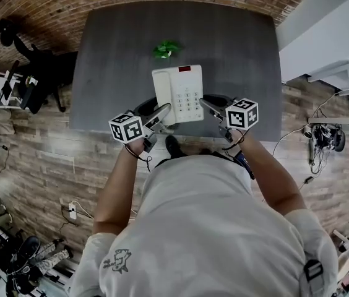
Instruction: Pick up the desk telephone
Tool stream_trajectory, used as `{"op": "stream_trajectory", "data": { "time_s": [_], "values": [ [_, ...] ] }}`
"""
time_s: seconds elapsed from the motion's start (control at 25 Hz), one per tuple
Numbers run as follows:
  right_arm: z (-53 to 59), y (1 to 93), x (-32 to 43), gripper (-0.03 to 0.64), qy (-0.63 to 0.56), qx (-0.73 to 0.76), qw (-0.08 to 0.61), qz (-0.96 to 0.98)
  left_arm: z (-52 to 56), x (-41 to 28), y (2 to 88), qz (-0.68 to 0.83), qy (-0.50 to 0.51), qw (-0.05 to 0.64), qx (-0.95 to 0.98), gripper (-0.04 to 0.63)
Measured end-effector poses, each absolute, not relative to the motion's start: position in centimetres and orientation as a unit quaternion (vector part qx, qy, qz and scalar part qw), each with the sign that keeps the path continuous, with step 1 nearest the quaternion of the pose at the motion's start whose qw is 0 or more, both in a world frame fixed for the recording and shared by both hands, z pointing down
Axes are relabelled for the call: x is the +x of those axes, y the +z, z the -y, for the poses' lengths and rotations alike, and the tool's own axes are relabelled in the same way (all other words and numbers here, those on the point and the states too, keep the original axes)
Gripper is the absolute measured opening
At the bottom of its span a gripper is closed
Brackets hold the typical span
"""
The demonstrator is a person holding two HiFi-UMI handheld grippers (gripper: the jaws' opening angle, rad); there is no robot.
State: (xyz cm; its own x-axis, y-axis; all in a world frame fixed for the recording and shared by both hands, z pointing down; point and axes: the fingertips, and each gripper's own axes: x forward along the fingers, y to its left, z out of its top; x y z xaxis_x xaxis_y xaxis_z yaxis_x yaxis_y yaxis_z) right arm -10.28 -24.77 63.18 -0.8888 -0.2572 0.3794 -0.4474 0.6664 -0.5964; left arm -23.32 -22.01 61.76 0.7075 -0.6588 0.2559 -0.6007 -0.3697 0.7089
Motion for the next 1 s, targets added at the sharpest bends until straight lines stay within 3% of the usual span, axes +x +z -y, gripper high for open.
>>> {"op": "stream_trajectory", "data": {
  "time_s": [1.0],
  "values": [
    [17.1, 63.0, 4.6, 0.075, 0.359, 0.174, 0.122, 0.909, 13.8, -8.3, 61.1, 0.411, -0.031, 0.402, 0.818, 0.313]
  ]
}}
